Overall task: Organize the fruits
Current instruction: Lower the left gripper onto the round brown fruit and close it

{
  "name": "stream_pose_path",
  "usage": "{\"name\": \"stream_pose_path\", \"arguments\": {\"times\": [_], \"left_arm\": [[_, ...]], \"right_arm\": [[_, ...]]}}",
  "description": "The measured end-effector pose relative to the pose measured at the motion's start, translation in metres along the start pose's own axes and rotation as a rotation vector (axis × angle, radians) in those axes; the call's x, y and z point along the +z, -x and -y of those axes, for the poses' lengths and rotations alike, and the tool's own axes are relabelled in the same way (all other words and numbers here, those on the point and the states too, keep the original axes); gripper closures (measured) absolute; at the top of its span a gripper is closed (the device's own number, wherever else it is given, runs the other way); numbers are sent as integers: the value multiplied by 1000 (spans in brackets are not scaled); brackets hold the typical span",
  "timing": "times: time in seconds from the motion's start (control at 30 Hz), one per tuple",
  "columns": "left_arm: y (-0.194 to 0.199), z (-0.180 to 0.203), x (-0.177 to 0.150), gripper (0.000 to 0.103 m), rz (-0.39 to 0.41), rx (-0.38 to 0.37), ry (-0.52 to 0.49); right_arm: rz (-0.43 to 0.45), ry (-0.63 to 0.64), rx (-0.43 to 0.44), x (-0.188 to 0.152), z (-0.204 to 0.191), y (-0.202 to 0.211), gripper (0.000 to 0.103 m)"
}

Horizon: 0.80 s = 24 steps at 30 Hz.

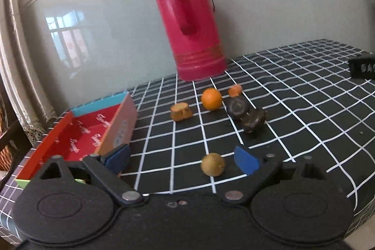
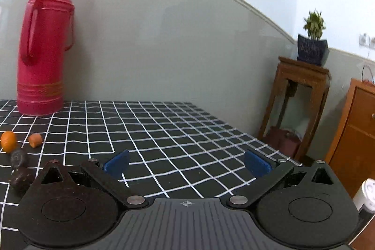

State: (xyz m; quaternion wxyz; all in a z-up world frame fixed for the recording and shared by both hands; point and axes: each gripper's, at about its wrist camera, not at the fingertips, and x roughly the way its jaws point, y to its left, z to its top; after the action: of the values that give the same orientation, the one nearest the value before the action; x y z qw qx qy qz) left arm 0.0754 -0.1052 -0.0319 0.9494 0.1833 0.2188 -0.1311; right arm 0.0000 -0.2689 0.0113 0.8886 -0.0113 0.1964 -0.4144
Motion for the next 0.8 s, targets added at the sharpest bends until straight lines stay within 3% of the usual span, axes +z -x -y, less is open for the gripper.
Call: {"name": "stream_pose_path", "arguments": {"times": [0.1, 0.23, 0.5, 0.57, 0.8], "left_arm": [[-12, 5, -1, 32, -47, -22, 10], [-22, 9, -4, 39, -84, -35, 23], [-24, 17, -8, 80, -68, -90, 16], [-24, 19, -8, 86, -66, -99, 13], [-23, 15, -6, 87, -69, -115, 40]], "right_arm": [[-14, -11, 13, 1, 8, -1, 0], [-18, -20, 37, 3, 9, -3, 0], [-34, -21, 79, 3, 2, -2, 0], [-36, -22, 88, 3, 1, -2, 0], [-45, -21, 107, 2, -1, -1, 0]]}}
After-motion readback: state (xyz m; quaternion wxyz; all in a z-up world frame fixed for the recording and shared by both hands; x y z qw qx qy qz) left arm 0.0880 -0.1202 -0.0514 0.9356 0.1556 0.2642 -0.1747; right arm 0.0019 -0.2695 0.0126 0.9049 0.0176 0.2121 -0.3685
